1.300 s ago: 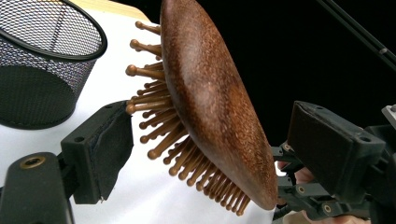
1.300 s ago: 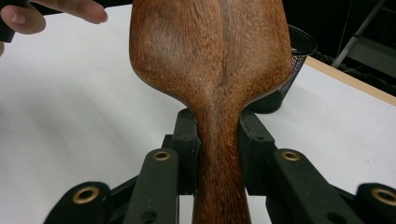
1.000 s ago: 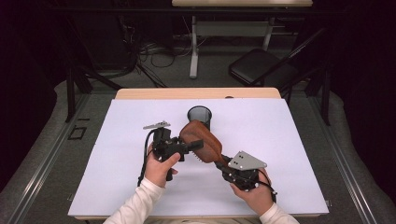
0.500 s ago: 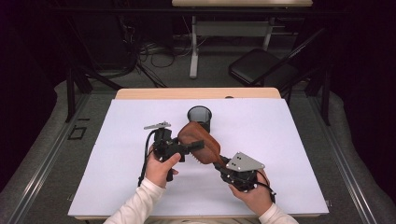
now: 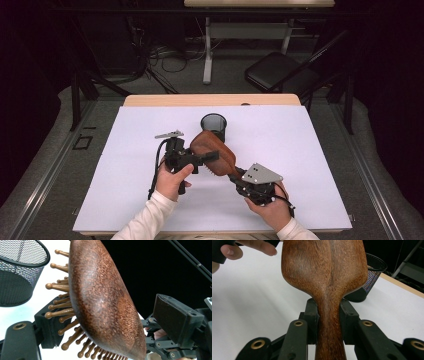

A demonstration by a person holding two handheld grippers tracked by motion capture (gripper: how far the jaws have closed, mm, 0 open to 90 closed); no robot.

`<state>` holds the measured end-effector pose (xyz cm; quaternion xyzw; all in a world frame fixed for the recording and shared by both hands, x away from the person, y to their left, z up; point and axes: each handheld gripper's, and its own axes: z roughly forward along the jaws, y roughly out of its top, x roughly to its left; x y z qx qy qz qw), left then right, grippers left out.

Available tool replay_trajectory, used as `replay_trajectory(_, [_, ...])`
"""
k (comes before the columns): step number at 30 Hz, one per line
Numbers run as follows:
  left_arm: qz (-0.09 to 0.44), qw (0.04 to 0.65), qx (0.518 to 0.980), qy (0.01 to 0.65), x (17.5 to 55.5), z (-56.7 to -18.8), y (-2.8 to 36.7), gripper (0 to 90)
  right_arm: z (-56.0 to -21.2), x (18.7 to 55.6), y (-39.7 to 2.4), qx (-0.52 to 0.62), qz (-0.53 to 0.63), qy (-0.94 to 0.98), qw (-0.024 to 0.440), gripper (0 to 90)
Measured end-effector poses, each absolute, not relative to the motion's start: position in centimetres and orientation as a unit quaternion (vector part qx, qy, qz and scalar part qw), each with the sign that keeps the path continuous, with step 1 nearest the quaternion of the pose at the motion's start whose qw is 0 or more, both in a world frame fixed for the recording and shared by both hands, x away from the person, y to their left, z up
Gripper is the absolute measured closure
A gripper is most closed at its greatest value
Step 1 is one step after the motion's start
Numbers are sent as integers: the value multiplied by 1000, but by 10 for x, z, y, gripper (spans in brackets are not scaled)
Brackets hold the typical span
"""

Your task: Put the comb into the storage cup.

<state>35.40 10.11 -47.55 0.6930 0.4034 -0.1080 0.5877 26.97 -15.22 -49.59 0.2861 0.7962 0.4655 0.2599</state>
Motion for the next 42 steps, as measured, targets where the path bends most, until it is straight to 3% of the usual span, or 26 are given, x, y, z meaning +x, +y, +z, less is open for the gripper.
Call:
replay_trajectory(14, [-102, 587, 691, 409, 353, -477, 101, 204, -497, 270, -152, 286, 464, 796, 262, 716])
replay_trajectory(22, [-91, 588, 685, 420, 351, -478, 103, 292, -497, 270, -152, 286, 465, 795, 263, 716])
replay_trajectory(42, [-108, 590, 678, 425, 353, -481, 107, 348, -505, 271, -150, 289, 464, 796, 260, 718])
